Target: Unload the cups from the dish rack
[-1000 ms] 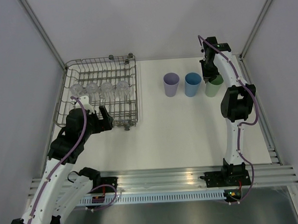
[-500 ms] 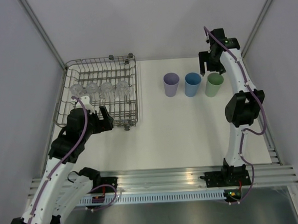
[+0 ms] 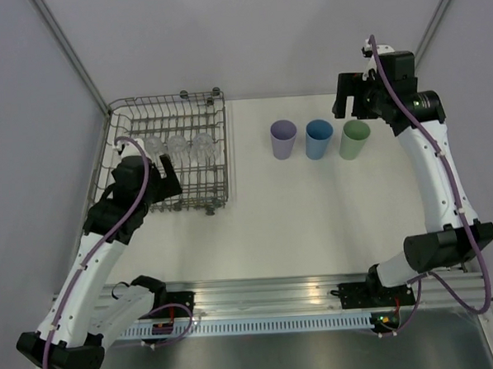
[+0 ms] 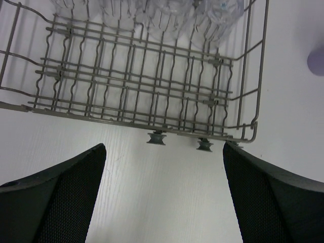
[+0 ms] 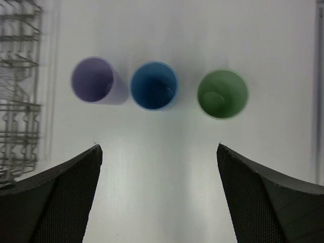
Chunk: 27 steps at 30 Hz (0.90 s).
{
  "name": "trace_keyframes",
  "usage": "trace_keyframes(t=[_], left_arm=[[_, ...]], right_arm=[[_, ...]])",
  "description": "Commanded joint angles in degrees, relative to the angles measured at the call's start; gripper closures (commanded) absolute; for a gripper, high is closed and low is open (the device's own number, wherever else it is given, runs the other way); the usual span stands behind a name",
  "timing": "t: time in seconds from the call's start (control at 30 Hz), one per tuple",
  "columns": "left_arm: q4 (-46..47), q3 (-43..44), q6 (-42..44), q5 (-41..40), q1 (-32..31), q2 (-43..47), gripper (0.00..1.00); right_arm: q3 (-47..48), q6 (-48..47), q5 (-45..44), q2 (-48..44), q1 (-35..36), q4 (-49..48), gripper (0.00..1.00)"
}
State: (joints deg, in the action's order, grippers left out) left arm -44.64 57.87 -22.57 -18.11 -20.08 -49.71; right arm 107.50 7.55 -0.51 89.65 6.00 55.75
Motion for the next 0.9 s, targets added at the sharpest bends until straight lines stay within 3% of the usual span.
trace_keyframes(t=[0.0, 0.13, 0.23, 0.27, 0.33, 0.47, 0.67, 0.87], left_arm=[[-0.1, 5.8, -6.2, -8.3, -0.1, -2.7, 0.0], [-1.4, 10.6, -16.0, -16.1, -0.1, -6.7, 0.0], [-1.3, 13.5, -19.8, -19.8, 0.6, -10.1, 0.0], [-1.3, 14.5, -20.1, -20.1, 0.9, -12.8, 0.0], [-1.7, 17.9, -21.6, -18.9, 3.2, -15.4, 0.0], [-1.5, 21.9, -25.0, -15.2, 8.7, -22.2, 0.0], [0.3, 25.8, -27.6, -13.7, 16.2, -29.7, 0.0], [2.2, 29.4, -28.5, -12.0, 22.0, -39.0, 0.0]], right_arm=[[-7.2, 3.8, 9.8, -7.6, 1.6, -12.0, 0.02], [-25.2, 11.7, 18.1, -21.5, 1.6, -25.8, 0.02], [-41.0, 24.8, 26.4, -32.5, 1.6, -42.2, 0.02], [-45.1, 28.4, 28.5, -35.0, 1.6, -52.0, 0.02], [-52.7, 36.6, 32.7, -39.6, 1.6, -57.8, 0.02], [-55.7, 37.4, 36.5, -43.1, 2.0, -53.3, 0.02], [-60.0, 34.9, 33.1, -49.7, 9.3, -48.2, 0.02], [-61.0, 30.9, 32.8, -54.0, 12.0, -40.4, 0.02]])
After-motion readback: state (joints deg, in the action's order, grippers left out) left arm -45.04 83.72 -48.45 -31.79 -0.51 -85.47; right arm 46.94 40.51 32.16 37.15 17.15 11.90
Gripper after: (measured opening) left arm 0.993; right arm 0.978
